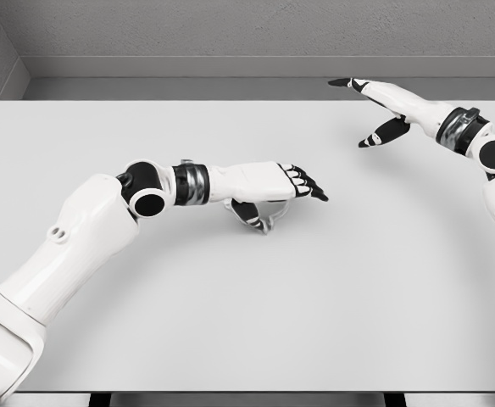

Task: Assemble PVC drainage pipe clamps

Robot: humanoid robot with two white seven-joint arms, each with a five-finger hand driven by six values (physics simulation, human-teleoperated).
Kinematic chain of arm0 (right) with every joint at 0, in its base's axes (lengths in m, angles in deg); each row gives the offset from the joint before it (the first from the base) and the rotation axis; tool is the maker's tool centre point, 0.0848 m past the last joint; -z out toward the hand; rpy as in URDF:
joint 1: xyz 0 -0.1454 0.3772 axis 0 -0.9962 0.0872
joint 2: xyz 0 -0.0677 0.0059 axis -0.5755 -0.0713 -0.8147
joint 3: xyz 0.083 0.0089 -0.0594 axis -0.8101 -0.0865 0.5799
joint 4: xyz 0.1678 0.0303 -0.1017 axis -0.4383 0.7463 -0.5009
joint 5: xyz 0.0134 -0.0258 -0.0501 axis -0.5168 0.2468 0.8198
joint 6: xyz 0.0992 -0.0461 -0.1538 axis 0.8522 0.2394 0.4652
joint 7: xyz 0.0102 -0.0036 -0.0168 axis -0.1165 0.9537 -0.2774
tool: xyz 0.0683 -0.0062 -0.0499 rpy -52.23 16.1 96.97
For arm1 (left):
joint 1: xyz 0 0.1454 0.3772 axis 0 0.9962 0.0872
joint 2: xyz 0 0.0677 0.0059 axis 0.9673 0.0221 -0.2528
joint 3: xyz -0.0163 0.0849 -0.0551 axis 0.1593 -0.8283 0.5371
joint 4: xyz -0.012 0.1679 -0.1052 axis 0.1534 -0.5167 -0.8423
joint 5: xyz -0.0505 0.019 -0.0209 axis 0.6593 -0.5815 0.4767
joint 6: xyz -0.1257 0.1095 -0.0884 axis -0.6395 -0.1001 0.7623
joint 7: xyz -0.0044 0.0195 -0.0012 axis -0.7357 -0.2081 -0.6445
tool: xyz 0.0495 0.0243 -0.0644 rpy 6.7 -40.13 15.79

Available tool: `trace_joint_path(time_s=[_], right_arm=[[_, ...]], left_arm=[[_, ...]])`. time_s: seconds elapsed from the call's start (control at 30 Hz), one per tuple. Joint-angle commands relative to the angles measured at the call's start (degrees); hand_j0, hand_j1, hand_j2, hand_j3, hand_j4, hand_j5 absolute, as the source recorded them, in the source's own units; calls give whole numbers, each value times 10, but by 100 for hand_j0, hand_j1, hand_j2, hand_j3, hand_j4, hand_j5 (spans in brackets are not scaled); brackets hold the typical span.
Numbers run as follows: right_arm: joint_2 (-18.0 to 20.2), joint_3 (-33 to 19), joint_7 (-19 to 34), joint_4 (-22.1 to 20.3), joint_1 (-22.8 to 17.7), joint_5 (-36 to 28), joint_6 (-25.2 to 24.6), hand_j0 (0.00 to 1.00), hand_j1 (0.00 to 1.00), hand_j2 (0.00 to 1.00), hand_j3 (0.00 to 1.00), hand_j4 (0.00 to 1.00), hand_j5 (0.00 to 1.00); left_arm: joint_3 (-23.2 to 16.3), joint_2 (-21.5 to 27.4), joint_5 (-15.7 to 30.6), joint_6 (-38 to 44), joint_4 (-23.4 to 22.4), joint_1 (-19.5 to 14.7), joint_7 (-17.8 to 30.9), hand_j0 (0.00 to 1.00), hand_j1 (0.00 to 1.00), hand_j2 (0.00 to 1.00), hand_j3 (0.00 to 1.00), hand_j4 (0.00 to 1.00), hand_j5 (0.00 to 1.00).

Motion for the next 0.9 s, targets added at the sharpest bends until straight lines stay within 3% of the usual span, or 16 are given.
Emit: trace_joint_path(time_s=[0.0,0.87], right_arm=[[1,-1,0,-1,0,-5,-1,100,100,100,100,100,100],[11,0,0,-24,-4,-6,-1,100,100,100,100,100,100]], left_arm=[[1,-2,4,1,-4,0,0,100,100,100,100,100,100],[3,-12,4,1,-16,-6,0,100,100,100,100,100,100]])
